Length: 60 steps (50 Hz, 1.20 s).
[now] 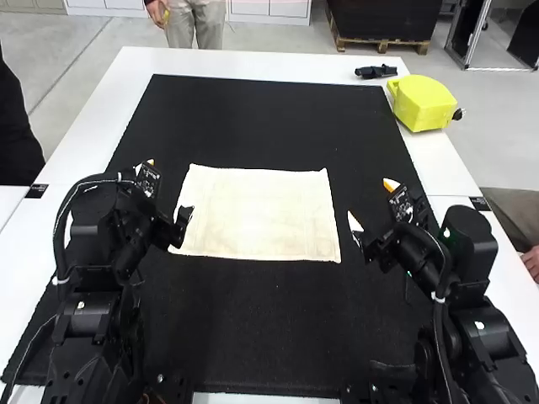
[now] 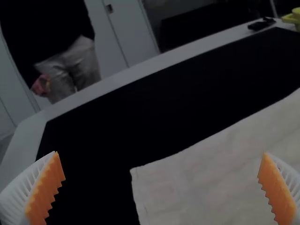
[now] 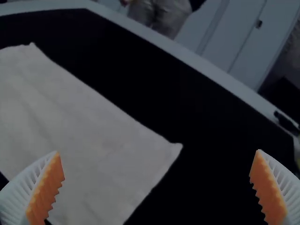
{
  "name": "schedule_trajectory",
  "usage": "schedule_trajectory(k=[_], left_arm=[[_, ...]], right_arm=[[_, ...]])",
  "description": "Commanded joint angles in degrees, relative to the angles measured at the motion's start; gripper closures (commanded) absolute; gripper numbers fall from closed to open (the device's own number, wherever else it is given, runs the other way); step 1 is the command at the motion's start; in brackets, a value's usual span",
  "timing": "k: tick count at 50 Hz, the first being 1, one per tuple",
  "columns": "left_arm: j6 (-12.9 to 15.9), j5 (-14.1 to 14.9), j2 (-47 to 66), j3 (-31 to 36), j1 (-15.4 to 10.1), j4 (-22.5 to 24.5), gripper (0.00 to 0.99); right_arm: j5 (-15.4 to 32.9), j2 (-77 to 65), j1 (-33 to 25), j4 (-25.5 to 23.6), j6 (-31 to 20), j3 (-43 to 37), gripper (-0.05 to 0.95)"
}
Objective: Fold the towel.
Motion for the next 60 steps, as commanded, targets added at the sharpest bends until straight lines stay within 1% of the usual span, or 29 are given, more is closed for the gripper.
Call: schedule_trajectory(k=[1,2,5,10,11,13,15,18,21,22,24,25,26,29,30,31,34,37,43,47,50,52,55,58,60], left_arm=[[-0.2,-1.4,-0.6,-0.3,0.2,1.2,0.026],[-0.2,-1.6,-0.5,-0.3,0.3,1.4,0.026],[-0.3,-1.6,-0.5,-0.3,0.3,1.9,0.026],[-0.8,-1.7,-0.6,-0.2,0.4,3.7,0.026],[-1.4,-1.8,-0.5,-0.3,0.4,4.3,0.026],[-3.8,-2.0,-0.5,-0.2,0.4,5.3,0.026],[-5.4,-2.5,-0.6,-0.2,0.6,6.6,0.026],[-6.2,-5.0,-0.5,-0.2,0.7,8.2,0.026],[-6.9,-5.7,-0.6,-0.2,0.8,8.4,0.026],[-7.0,-5.8,-0.5,-0.3,0.9,8.5,0.026],[-7.5,-6.3,-0.5,-0.3,1.1,8.6,0.026],[-8.2,-6.3,-0.6,-0.3,1.2,8.8,0.026],[-9.3,-6.3,-0.6,-0.3,1.4,9.0,0.026],[-10.7,-6.8,-0.6,-0.3,2.0,10.2,0.026],[-10.7,-7.1,-0.5,-0.2,2.2,10.4,0.026],[-10.7,-7.4,-0.5,-0.3,2.5,10.8,0.026],[-10.7,-7.4,-0.5,-0.3,3.4,11.7,0.026],[-10.4,-7.4,-0.6,-0.3,4.2,11.8,0.026],[-10.5,-7.4,-0.6,-0.3,5.4,10.9,0.026],[-10.5,-7.4,-0.5,-0.3,5.7,10.7,0.026],[-9.1,-7.3,-0.6,-0.3,5.3,10.9,0.026],[-9.0,-7.3,-0.5,-0.3,5.2,11.1,0.026],[-8.7,-7.3,-0.5,-0.3,5.2,11.2,0.026],[-9.2,-7.3,-0.6,-0.3,5.1,11.8,0.026],[-9.8,-7.3,-0.5,-0.3,5.3,12.4,0.026]], right_arm=[[-1.2,-0.5,-1.4,0.5,-0.7,-1.7,-0.01],[-0.7,-0.5,-1.7,1.1,0.0,-1.7,-0.01],[-0.7,-0.5,-2.7,1.7,-0.2,-1.7,-0.01],[-0.4,-0.5,-4.7,6.2,0.9,-1.7,-0.01],[-0.3,-0.5,-5.2,6.9,1.0,-1.7,-0.01],[-0.3,-0.5,-6.2,7.4,0.9,-1.7,-0.01],[-0.3,-0.5,-7.1,7.6,-0.5,-1.7,-0.01],[-0.3,-0.5,-8.1,7.4,-2.0,-1.7,-0.01],[-0.2,-0.5,-8.7,8.6,-2.3,-1.7,-0.01],[0.0,-0.5,-9.1,9.7,-2.0,-1.7,-0.01],[0.9,-0.5,-9.9,12.9,3.0,-1.6,-0.01],[1.4,-0.5,-10.2,14.1,4.5,-1.6,-0.01],[1.7,-0.5,-10.7,14.9,5.0,-1.6,-0.01],[1.8,-0.5,-12.5,16.0,6.3,-1.7,-0.01],[1.8,-0.5,-13.0,16.4,6.2,-1.7,-0.01],[1.8,-0.5,-13.6,17.9,6.3,-1.7,-0.01],[1.9,-0.5,-15.7,20.2,6.2,-1.6,-0.01],[1.9,-0.5,-17.6,21.0,6.0,-1.7,-0.01],[1.6,-0.5,-21.4,19.4,6.3,-1.7,-0.01],[-0.9,-0.5,-22.2,18.2,6.1,-1.7,-0.01],[-1.0,-0.5,-22.2,19.1,8.9,-1.7,-0.01],[-1.0,-0.5,-22.2,19.5,9.7,-1.7,-0.01],[-1.0,-0.5,-22.4,21.5,13.1,-1.7,-0.01],[-1.0,-0.5,-22.8,22.9,16.6,-1.7,-0.02],[-0.9,-0.5,-23.1,23.0,17.8,-1.7,-0.01]])
